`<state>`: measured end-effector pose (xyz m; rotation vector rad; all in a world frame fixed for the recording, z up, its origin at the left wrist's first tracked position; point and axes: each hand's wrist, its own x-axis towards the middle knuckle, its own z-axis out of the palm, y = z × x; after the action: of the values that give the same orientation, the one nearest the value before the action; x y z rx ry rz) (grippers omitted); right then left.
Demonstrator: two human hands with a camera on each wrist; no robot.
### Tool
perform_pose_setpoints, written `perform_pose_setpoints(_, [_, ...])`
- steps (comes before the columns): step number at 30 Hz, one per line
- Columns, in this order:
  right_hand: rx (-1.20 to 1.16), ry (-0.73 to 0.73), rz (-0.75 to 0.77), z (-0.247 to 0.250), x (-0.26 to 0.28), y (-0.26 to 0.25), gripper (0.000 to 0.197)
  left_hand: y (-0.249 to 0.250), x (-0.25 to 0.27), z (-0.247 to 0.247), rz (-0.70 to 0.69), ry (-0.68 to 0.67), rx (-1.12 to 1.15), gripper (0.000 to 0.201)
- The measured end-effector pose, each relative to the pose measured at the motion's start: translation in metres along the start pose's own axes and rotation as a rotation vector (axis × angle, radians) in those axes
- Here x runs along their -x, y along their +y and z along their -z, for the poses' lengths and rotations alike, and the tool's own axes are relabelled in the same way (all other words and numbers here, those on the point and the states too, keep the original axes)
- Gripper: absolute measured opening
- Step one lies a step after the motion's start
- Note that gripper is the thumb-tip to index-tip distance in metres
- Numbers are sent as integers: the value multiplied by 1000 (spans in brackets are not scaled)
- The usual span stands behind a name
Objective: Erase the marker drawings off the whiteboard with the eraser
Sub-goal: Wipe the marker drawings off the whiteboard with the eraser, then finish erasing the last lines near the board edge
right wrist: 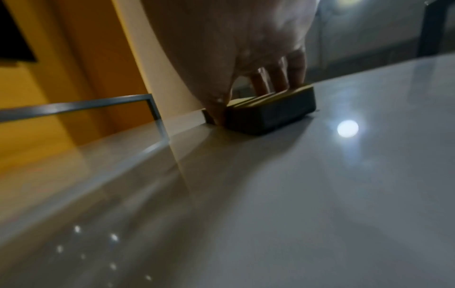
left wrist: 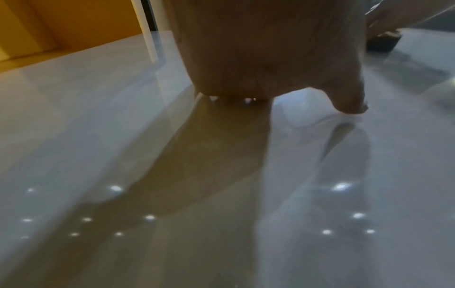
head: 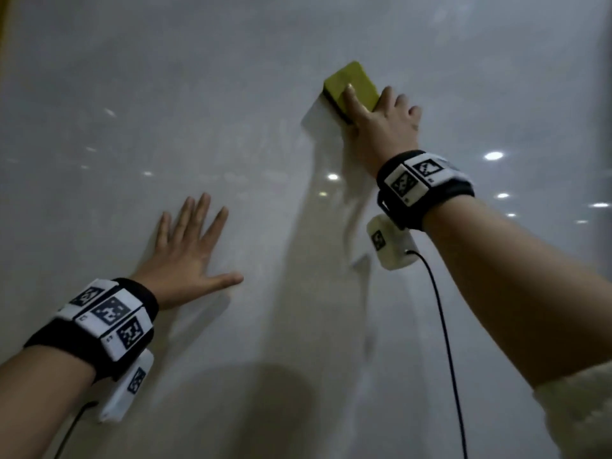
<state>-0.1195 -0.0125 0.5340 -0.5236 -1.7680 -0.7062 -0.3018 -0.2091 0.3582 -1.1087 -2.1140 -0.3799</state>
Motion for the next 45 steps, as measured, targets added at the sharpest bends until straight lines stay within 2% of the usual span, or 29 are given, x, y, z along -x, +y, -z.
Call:
perform_pose_setpoints(3, [79,203,247,-22,62,-54,48,-24,15,-13,-118,64,-81,103])
perform_pose_setpoints(4, [62,223,323,-30,94,-65,46,-31,21,-18,-146,60,-101,103])
perform_pose_setpoints(7, [34,159,525,-56,187,-80,50,-41,34,-34,-200,62,-106,105])
perform_pose_setpoints(9, [66,116,638,-55,213,-75,49,-39,44,-45,-190,68,-86,109])
perform_pose_setpoints(10, [82,120,626,-51,212,-69,48,-36,49,-49,-157,18,-79,113])
perform_pose_setpoints(11, [90,115,551,-47,207,-63,47,-32,54,-53,-122,-33,-72,114])
perform_pose_setpoints(15, [34,53,-65,-37,199,-52,60,-14,69,-62,-56,-82,-4,111])
perform_pose_setpoints(17, [-30,-35,-260,-43,216,-64,59,-9,75,-65,-39,-80,49,111])
perform_pose_setpoints(19, [-56,-83,-297,-49,244,-78,57,-5,77,-68,-34,-68,74,112])
perform_pose_setpoints(23, [9,-144,-63,-52,317,-78,52,3,78,-73,-16,-18,118,111])
perform_pose_setpoints(27, [96,-303,138,-48,377,-43,60,25,86,-82,37,70,195,103])
perform_pose_setpoints(30, [195,-461,251,-39,408,-6,80,54,96,-99,35,77,221,97])
perform_pose_setpoints(34, [211,-709,216,-18,444,36,96,92,110,-126,-113,62,178,92])
perform_pose_setpoints(36, [262,-889,177,-6,459,55,98,114,116,-140,-140,71,125,96])
perform_pose_setpoints(39, [457,-1259,118,6,489,87,76,143,119,-149,-44,118,114,105])
perform_pose_setpoints(40, [449,-1364,75,8,500,95,69,150,118,-152,-22,138,126,107])
perform_pose_setpoints(42, [411,-1501,7,5,515,105,57,157,115,-161,0,189,162,108])
perform_pose_setpoints(45, [350,-1646,-9,-9,535,110,43,159,112,-171,2,238,223,106])
